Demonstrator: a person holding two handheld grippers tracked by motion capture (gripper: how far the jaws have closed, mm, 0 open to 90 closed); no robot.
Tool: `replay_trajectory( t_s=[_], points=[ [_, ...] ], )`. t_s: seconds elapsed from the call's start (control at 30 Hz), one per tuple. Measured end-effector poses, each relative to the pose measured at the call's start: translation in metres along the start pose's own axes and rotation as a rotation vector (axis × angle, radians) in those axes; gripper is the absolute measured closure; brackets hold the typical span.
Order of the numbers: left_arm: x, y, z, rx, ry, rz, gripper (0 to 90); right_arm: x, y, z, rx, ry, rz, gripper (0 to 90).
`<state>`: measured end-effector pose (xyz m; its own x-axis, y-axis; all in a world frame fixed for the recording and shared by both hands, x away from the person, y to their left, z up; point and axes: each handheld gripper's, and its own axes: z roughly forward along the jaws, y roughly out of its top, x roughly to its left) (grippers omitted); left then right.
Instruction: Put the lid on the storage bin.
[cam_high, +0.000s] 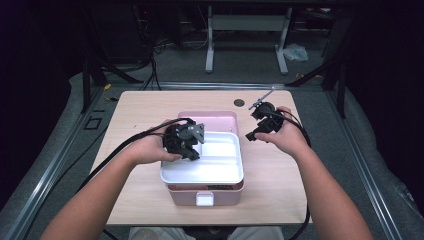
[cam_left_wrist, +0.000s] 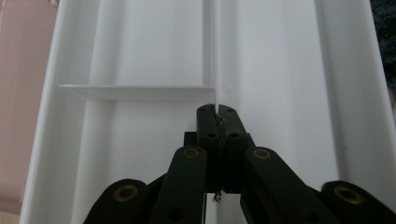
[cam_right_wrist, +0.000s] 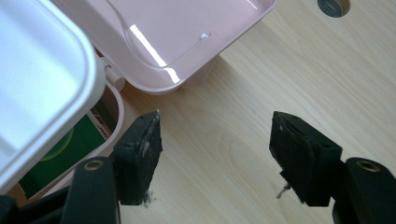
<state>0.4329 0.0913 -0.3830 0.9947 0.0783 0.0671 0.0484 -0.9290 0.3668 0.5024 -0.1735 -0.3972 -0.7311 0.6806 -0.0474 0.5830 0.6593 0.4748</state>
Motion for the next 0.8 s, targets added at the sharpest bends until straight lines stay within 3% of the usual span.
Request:
replay_trajectory(
  t_s=[0.3,0.53,0.63,0.8],
  points=[
    [-0.003,-0.002,0.021,-0.012,-0.036,0.008,89.5,0.0,0.0,0.007,0.006,0.004,0.004,33.7],
    [-0.005,-0.004,0.035,0.002,-0.039,0.01,89.4,0.002,0.003,0.011,0.001,0.008,0.004,33.8],
    [-0.005,-0.003,0.044,0.035,-0.036,0.015,89.2,0.003,0.006,0.013,0.002,0.01,0.003,33.7],
    [-0.005,-0.005,0.045,0.029,-0.035,0.001,88.2,0.002,0.01,0.016,0.005,0.009,0.002,33.7]
  ],
)
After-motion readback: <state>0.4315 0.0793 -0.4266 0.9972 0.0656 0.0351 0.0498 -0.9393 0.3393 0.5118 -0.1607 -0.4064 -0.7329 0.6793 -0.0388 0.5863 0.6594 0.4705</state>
